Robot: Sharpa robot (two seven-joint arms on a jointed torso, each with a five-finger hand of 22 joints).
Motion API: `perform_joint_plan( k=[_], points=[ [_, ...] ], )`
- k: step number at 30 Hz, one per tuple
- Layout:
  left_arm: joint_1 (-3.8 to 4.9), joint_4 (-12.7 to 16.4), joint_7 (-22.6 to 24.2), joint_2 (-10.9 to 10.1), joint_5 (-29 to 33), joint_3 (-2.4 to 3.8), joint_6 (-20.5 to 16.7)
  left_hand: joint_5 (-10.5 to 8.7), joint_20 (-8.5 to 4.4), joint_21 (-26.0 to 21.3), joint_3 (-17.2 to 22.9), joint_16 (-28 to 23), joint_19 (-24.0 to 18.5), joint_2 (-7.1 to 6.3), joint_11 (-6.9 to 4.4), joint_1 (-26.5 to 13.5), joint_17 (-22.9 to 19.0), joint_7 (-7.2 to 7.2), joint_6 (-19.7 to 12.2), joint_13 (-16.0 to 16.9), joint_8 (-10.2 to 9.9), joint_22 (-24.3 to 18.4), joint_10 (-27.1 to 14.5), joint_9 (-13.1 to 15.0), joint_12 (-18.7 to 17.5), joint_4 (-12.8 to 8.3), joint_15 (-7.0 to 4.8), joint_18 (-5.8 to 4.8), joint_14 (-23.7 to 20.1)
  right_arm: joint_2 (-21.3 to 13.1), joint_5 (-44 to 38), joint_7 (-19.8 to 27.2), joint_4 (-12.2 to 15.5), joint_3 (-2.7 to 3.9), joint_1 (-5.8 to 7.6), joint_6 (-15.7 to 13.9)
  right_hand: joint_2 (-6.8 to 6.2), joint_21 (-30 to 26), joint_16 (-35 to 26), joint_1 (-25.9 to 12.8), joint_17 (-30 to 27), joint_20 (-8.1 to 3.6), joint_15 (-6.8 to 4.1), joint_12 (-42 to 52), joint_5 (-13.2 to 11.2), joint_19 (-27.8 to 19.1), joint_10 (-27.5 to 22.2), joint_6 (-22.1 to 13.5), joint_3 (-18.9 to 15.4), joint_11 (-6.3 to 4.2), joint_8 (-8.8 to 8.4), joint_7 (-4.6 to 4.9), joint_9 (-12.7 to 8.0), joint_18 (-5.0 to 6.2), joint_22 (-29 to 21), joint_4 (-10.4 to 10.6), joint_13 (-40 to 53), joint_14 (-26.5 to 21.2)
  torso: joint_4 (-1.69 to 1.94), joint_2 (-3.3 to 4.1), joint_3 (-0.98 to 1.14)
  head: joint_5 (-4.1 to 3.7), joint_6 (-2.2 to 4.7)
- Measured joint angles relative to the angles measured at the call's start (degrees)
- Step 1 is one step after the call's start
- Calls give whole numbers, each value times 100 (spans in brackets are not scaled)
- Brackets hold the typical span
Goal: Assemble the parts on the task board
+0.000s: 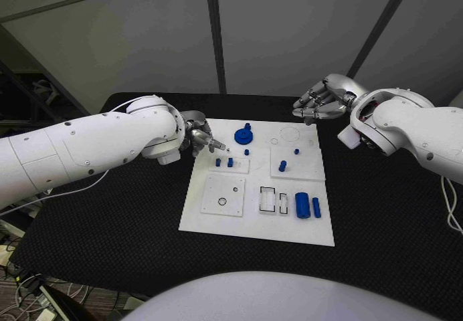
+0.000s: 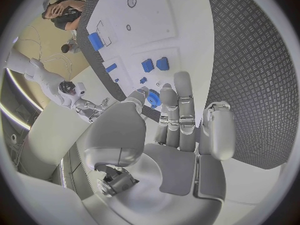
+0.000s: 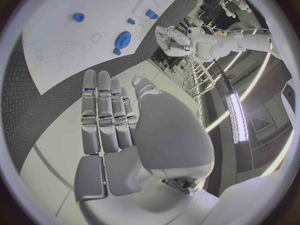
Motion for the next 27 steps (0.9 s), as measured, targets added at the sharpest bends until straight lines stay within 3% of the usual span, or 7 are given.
perform_joint_plan(
  k=[7,27],
  points=[
    [-107,63,2,-12,34,-7,12,0,0,0,-33,0,0,-1,0,1,0,0,0,-15,0,0,0,-13,0,14,0,0,0,-1,0,0,-2,0,-2,0,0,0,0,0,0,0,0,0,0,0,0,0,0,0,0,0,0,0,0,0,0,0,2,-1,-5,4,-5],
    [-135,-20,-1,24,-94,-11,294,0,0,0,-86,0,0,1,21,46,-1,0,0,-39,-23,0,-21,-34,-28,55,0,0,0,-5,0,-1,-3,0,-5,0,0,0,0,0,-1,0,0,0,0,0,0,0,0,0,0,0,0,0,2,0,-1,0,1,4,-4,7,-28]
  ],
)
